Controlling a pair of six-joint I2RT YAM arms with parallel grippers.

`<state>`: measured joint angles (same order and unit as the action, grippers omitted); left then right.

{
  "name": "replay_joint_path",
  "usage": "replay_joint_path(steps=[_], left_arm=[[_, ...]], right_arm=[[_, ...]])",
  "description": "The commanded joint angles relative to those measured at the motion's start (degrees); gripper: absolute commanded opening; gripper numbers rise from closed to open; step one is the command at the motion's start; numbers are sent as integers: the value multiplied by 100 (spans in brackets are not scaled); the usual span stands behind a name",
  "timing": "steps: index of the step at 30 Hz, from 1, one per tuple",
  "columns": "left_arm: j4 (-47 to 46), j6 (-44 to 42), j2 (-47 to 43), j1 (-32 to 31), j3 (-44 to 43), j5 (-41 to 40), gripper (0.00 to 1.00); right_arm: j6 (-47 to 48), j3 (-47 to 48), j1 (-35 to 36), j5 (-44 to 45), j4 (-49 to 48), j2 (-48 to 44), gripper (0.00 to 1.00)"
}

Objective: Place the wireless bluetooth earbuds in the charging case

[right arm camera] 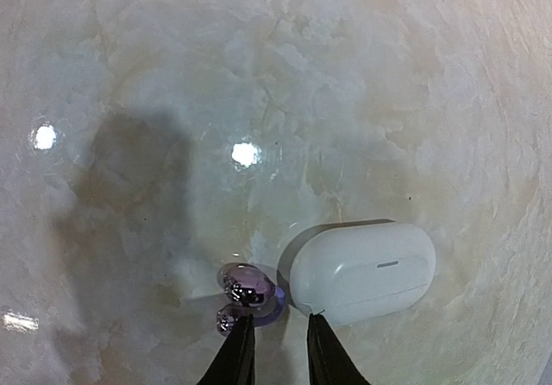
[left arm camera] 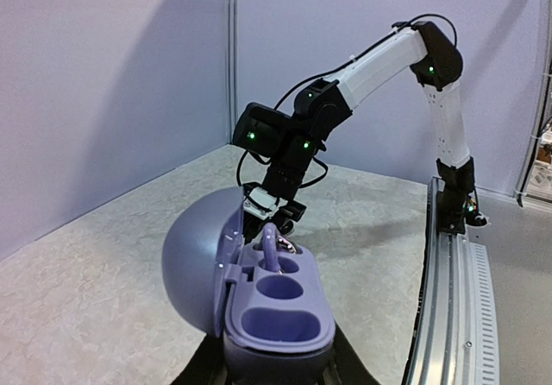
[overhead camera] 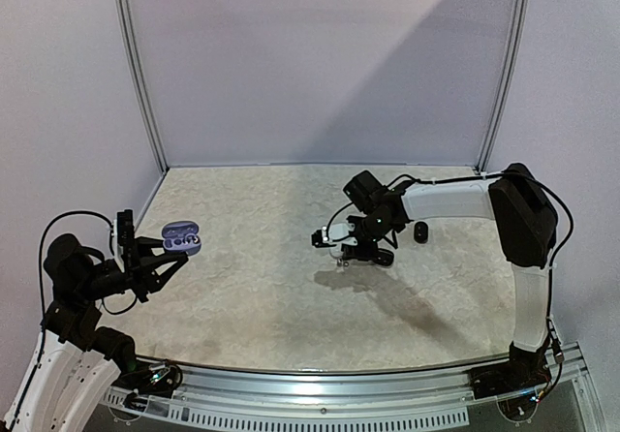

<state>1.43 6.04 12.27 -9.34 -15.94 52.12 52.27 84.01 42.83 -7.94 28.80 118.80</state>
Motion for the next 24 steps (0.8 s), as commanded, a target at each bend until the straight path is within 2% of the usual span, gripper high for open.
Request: replay_joint_path(steps=[1,16,20,24], left_arm=[[-29,4,16,60,85,44,0],[-46,5,23,58,92,52,0],[-33,9,23,56,96,58,0],[-32,5,-7,59,93,61,0]], right_arm=[[-190,142,-18,-140,39,202,23],[-415,154,41,-367,230,102,23],[-934,230,21,-104,185,11,23],[-1812,342,-48,211,328,-127,27]])
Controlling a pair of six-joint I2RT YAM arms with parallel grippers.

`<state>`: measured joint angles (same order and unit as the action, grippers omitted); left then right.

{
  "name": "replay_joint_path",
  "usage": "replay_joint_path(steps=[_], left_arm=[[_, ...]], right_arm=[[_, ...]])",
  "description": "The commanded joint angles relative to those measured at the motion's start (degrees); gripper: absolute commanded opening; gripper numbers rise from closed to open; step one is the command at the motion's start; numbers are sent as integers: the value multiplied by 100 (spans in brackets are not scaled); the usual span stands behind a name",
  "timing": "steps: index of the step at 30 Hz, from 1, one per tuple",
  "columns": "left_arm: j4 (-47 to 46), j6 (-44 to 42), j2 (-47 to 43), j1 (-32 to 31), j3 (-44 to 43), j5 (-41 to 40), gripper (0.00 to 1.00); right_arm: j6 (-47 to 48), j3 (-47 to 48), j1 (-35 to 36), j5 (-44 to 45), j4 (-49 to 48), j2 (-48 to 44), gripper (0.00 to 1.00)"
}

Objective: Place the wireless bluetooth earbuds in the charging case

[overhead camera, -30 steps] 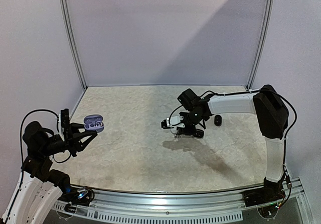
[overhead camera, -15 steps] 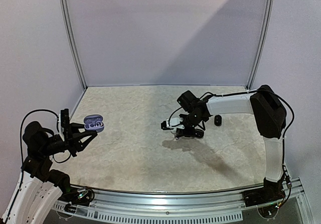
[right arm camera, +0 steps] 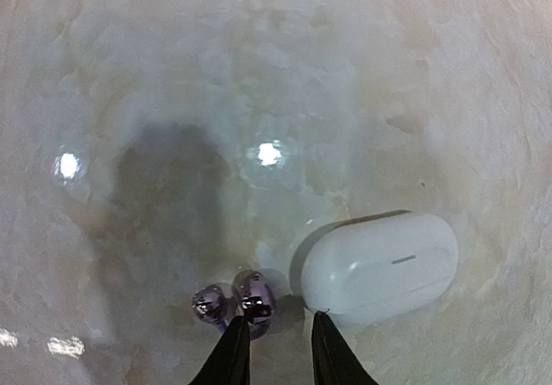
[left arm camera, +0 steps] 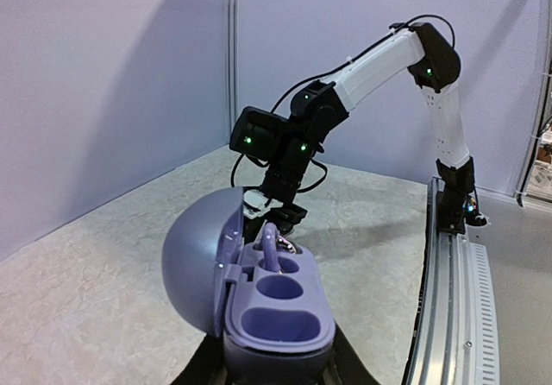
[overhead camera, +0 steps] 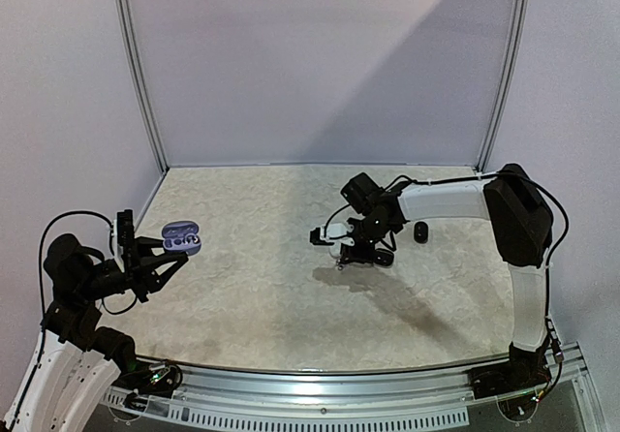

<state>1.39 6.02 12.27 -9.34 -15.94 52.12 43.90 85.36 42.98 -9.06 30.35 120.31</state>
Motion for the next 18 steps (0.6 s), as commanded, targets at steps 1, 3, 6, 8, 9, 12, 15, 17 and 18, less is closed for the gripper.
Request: replay_joint_path(steps=[1,3,6,8,9,12,15,17,18], left_arm=[[-33,10,-9,56,94,56,0],[-40,16,-10,56,91,57,0],[-40,37,-18,56,98,56,0],[-42,53,-15,57,100,54,0],[-42,54,-10,51,100,56,0],[-40,65,-12,49,103,66,0],[-42,72,-22,42,105,63,0],[-42,70,-17,42,100,66,0],[-42,69,-17,43,100,63,0]], right_arm=[[-1212,204,-84,412,192,-319,28],[-1878,212,-132,589,256,-406,28],[-3358,286,-241,481,463,-426,27],[-4348,259,-282,431,522,-398,26],[-4799,201,-287,374,469,-390,26],[-5732,124,-287,-29,382,-332,26],[-6116,108,-284,-43,439,-243,27],[-6255,124,-289,-126,463,-194,28],[-6287,141,-289,-245,459,-157,29]])
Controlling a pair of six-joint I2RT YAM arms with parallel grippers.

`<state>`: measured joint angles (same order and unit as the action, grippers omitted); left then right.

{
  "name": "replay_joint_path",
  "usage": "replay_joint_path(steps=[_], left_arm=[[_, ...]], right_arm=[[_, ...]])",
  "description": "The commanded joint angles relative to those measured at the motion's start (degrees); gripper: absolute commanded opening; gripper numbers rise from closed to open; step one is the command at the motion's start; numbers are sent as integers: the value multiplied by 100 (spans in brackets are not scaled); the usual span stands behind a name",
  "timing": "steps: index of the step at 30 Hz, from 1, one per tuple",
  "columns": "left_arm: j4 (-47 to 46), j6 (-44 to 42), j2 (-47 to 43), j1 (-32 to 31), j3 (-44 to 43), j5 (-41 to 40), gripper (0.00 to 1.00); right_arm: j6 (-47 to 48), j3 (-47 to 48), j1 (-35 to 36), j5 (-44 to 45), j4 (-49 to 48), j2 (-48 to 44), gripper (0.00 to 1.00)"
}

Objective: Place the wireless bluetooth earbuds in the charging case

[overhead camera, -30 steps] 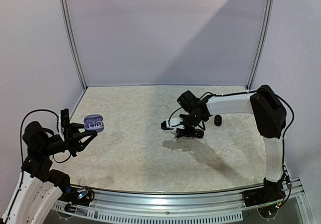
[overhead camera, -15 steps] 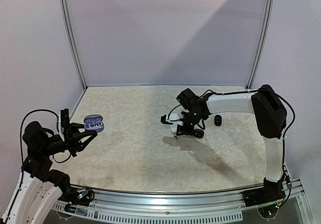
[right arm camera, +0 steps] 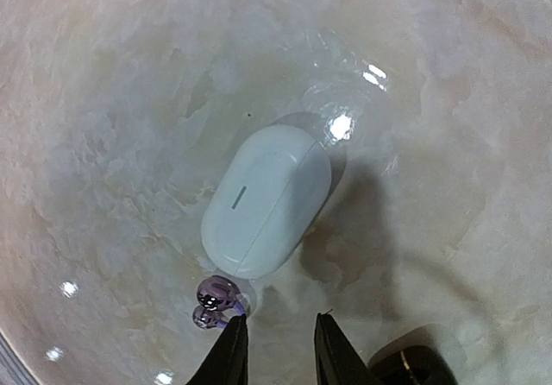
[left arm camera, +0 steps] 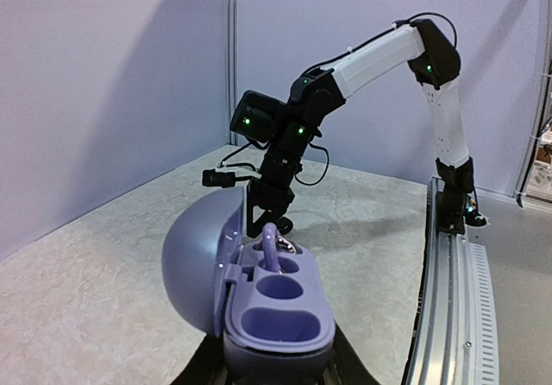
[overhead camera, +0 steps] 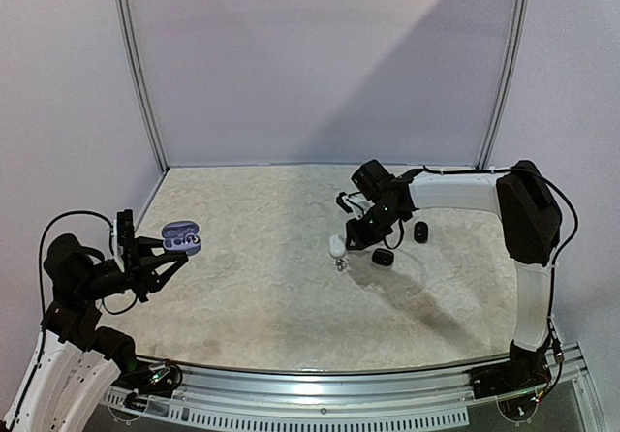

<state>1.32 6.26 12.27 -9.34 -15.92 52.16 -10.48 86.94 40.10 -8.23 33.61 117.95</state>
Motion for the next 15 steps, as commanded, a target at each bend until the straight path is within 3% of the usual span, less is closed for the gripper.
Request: replay_joint_path(steps=[1,15], left_arm=[[-33,45,-20,39,98,60,0],[-35,48,15,38,90,53,0]], right_arm=[[-885,-11,3,-443,137,123,30],[-1339,-243,0,-945,52,365,29]])
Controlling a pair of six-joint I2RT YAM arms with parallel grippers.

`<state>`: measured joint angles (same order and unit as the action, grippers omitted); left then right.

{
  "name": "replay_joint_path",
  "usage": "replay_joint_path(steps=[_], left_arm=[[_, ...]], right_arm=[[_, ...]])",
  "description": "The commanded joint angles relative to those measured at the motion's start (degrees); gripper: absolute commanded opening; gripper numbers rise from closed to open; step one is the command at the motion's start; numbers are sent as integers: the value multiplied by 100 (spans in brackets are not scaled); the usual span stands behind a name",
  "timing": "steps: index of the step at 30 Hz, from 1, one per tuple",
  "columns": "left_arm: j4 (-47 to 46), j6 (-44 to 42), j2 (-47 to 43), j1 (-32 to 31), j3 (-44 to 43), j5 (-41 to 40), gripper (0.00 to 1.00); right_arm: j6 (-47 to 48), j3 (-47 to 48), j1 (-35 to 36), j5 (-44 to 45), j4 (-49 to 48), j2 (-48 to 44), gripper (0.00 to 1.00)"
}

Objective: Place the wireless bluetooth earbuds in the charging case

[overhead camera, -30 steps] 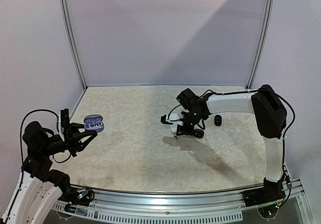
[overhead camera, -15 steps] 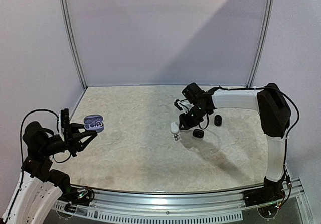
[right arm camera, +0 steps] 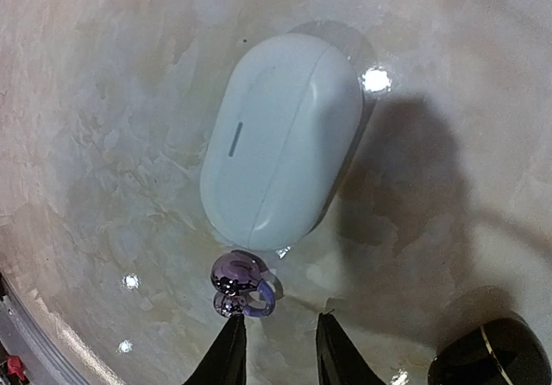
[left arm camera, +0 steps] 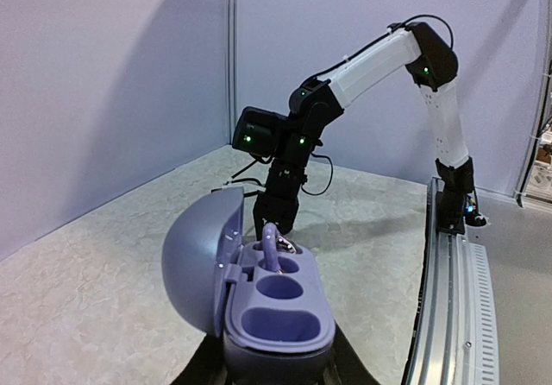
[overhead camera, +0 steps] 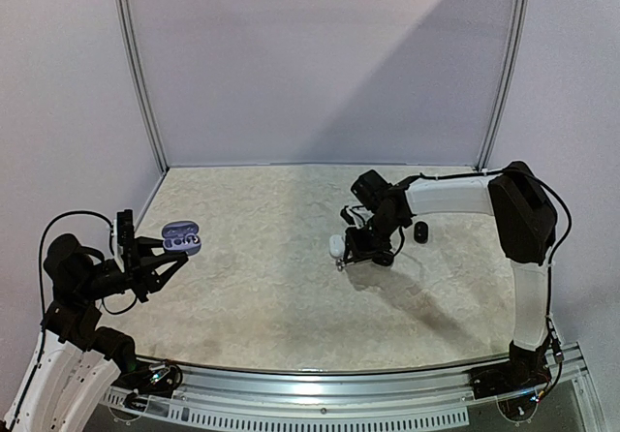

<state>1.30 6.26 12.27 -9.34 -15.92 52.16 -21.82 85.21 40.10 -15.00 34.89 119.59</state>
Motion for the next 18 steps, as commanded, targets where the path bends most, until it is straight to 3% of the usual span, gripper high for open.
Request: replay_joint_path(steps=[1,18], left_arm=[[-33,46,6,38,92,55,0],[-31,42,-47,29,98,59,0]], right_arm=[[-224,-74,-2,-306,-110,219,29],[-655,-364,-124,-801,-893,354,26]])
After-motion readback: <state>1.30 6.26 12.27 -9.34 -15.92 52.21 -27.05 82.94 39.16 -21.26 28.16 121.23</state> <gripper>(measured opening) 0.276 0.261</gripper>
